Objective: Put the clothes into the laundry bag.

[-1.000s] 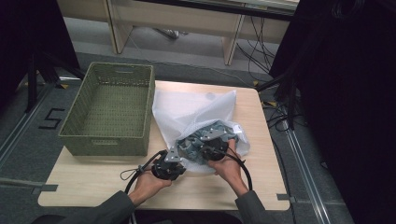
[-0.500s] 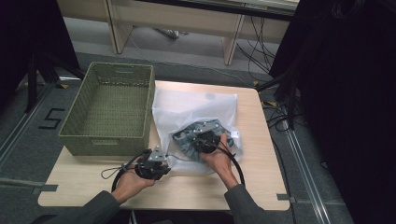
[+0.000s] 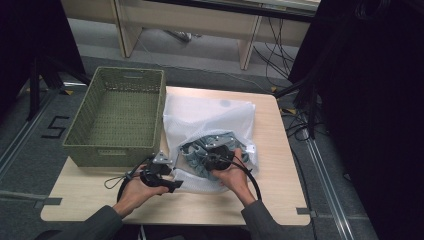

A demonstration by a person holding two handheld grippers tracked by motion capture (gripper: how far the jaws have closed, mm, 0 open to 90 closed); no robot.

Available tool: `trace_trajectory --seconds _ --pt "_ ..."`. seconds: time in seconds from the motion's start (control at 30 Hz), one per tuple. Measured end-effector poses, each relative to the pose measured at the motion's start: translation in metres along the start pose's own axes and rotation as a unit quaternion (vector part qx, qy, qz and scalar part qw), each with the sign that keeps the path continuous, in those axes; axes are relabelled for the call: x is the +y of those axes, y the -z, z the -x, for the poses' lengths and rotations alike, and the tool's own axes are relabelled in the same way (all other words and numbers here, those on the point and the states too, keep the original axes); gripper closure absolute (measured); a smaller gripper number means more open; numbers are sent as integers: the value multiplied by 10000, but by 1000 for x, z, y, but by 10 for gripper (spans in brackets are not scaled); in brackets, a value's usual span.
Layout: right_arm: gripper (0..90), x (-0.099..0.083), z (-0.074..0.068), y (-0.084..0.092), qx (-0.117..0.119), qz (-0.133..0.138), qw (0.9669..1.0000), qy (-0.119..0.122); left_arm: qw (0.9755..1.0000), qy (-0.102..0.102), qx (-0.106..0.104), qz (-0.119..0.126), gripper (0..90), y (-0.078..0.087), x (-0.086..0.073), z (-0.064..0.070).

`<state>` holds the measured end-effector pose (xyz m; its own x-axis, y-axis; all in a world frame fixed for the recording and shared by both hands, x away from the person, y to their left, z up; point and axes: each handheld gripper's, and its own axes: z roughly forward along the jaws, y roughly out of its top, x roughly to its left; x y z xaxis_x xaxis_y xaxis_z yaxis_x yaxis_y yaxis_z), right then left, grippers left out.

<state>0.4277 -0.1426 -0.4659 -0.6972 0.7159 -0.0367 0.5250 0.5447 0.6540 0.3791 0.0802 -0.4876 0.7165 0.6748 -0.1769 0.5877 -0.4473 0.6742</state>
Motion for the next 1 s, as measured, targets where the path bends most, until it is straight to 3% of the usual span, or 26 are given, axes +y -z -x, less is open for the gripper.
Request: trace_trajectory --seconds 0.1,0.2,0.27,0.3,0.33,0.37,0.43,0.47,0.6,0.63,0.67,0.73,0.77,0.83,0.87,0.9,0.93,1.0 --pt "607 0 2 -1 -102 144 9998 131 9995 -233 184 -60 271 -14 6 8" --pt "594 0 1 1 -53 72 9999 55 9969 -680 401 -9 256 -18 13 22" --pt "592 -1 -1 1 -35 51 9999 -103 9953 -835 485 83 264 -15 17 31" --pt "592 -1 -1 -1 -73 145 9998 -94 9950 -882 440 129 278 -13 18 34" --pt "592 -1 -1 -1 -39 131 9999 -79 9956 -902 201 177 305 -11 19 37" --pt "592 -1 0 -1 -36 145 9998 -95 9965 -831 0 113 333 -12 19 39" --pt "592 -1 -1 0 19 114 9997 -202 9970 -752 -171 -4 319 -18 17 38" --pt "592 -1 -1 -1 -23 154 9997 -170 9965 -812 -135 -146 316 -22 15 36" --pt "591 -2 0 0 10 108 9998 -140 9962 -777 -197 -330 284 -32 8 29" --pt "590 -2 0 0 11 108 9999 -130 9936 -1001 -179 -495 276 -31 9 27" --pt "590 -2 0 0 14 95 9998 -151 9924 -1114 -171 -494 290 -34 8 26" --pt "590 -2 1 0 11 103 9999 -116 9934 -1098 -46 -333 412 -37 6 28" --pt "590 -2 1 0 49 74 9999 -132 9908 -1314 11 -315 522 -37 7 27" --pt "592 -1 0 2 72 2 9998 -193 9926 -1180 28 -274 660 -37 7 25" --pt "604 -1 0 2 64 -8 9998 -186 9919 -1239 57 -275 747 -37 8 23" --pt "617 -2 -1 0 50 110 9998 -184 9932 -1130 47 -280 797 -36 7 23" --pt "635 -3 1 0 93 137 9999 -2 9924 -1188 68 -306 844 -35 7 22" --pt "674 -2 0 3 207 -2 9998 61 9911 -1265 -10 -408 873 -33 5 27"
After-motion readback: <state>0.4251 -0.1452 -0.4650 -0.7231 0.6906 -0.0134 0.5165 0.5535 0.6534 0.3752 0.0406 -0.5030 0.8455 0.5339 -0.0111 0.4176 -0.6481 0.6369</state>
